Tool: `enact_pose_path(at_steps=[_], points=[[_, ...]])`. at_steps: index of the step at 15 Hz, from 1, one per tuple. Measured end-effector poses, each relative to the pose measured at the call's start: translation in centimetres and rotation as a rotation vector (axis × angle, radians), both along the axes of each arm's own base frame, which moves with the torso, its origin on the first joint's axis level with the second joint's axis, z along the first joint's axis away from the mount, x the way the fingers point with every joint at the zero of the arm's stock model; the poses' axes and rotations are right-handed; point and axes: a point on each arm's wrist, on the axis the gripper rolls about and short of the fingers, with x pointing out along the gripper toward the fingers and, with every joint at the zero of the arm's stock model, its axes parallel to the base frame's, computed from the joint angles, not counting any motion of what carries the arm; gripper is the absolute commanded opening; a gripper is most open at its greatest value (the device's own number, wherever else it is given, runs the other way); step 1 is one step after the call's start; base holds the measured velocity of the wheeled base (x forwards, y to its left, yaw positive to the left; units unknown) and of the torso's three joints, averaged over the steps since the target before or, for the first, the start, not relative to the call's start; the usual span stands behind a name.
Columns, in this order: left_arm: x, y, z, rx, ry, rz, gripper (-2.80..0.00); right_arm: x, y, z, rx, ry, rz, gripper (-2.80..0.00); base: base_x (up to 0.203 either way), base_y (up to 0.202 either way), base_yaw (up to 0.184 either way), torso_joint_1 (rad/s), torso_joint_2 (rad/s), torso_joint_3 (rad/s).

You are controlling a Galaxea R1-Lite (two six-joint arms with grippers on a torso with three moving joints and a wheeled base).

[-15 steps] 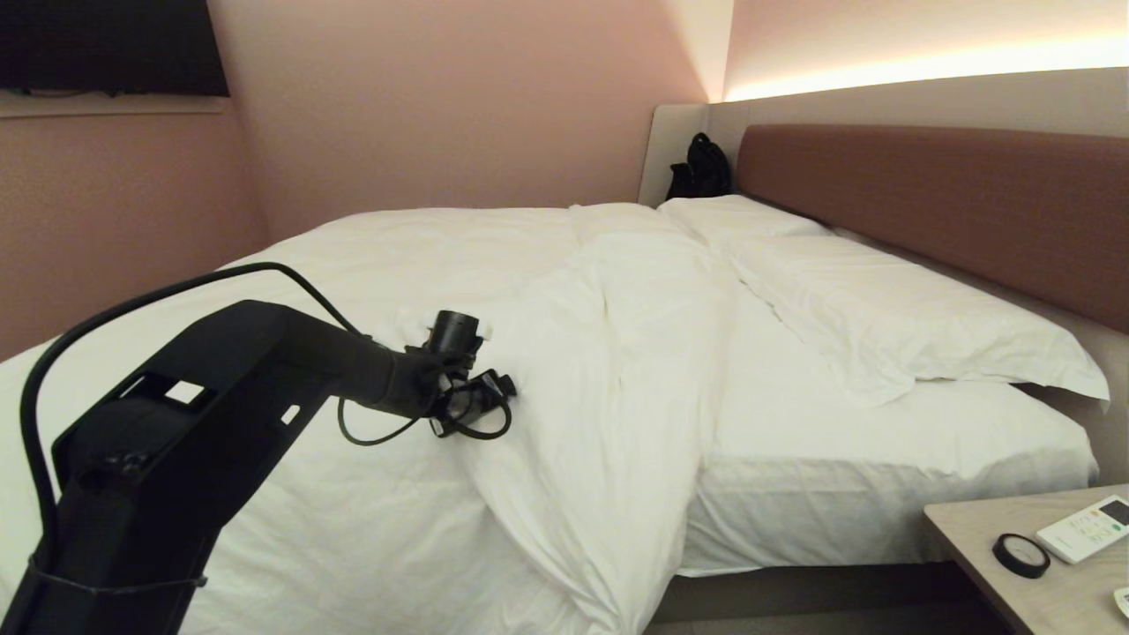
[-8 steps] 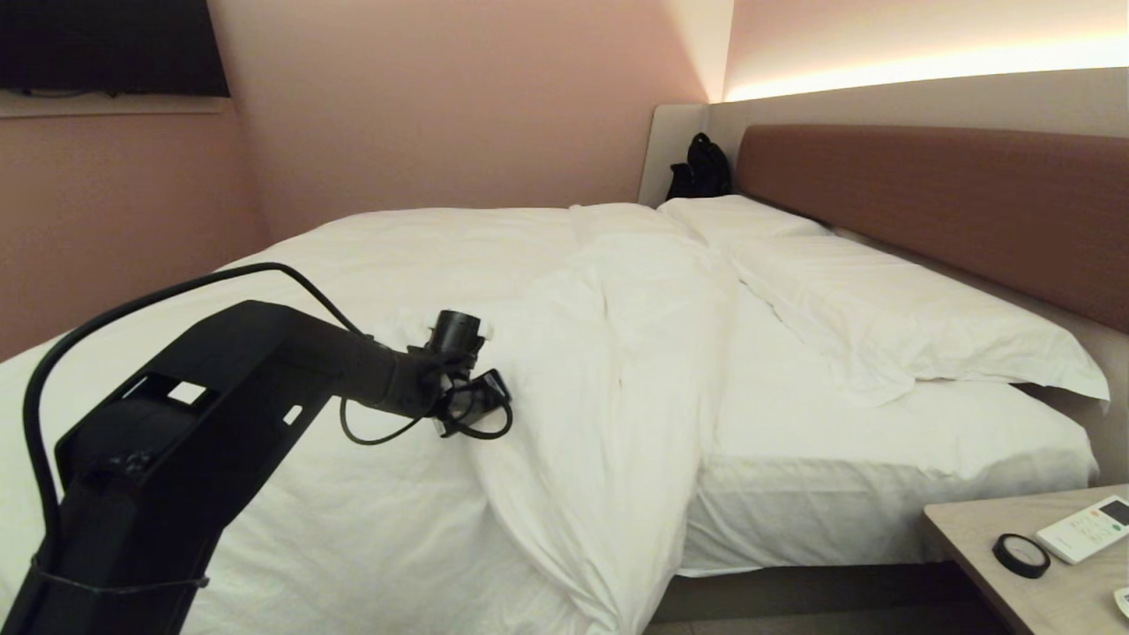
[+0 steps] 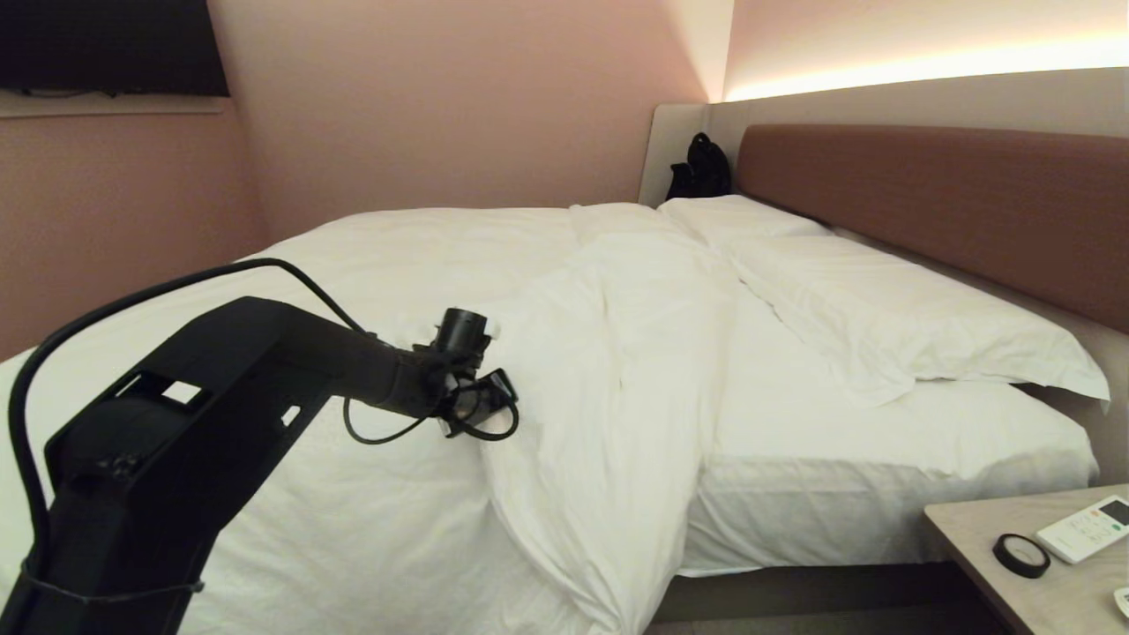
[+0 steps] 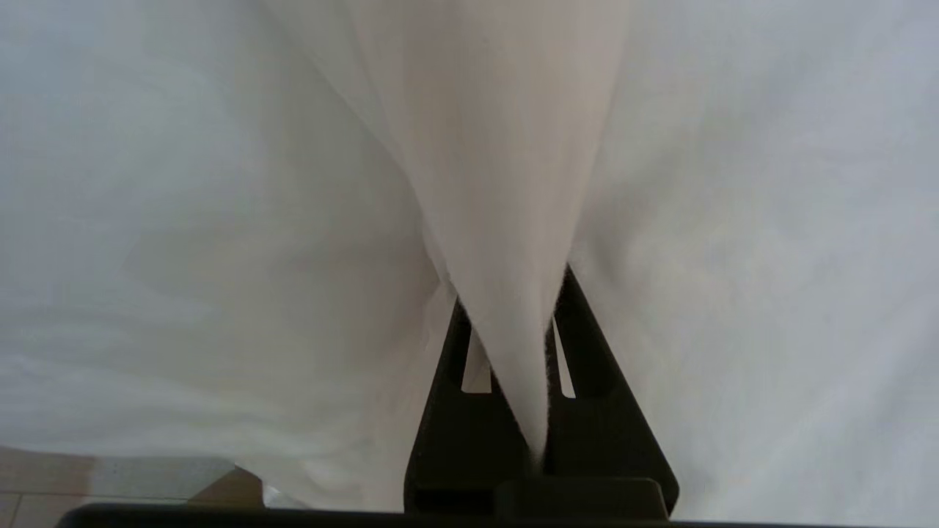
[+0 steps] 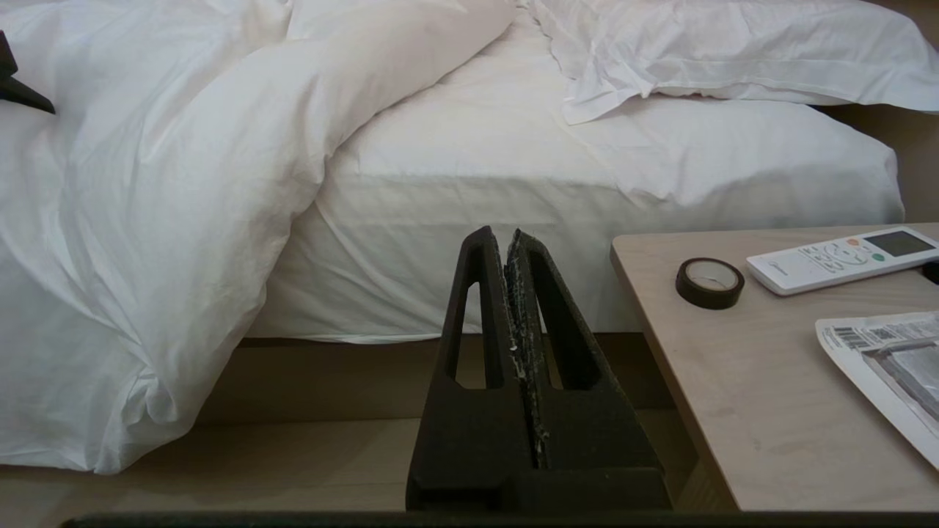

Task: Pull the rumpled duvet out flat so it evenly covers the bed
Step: Flatten the corners of the folded blanket

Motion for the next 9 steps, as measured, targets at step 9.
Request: enact_pose_path(at_steps=[9], points=[[-10.8,-7.4,7.1,-0.103,-0.024,-0.304,-2.80,0.0,0.0,0.0,0.001,0.000,0.000,-2.80,0.000,0.000,0.000,0.000,0.00,0.000]])
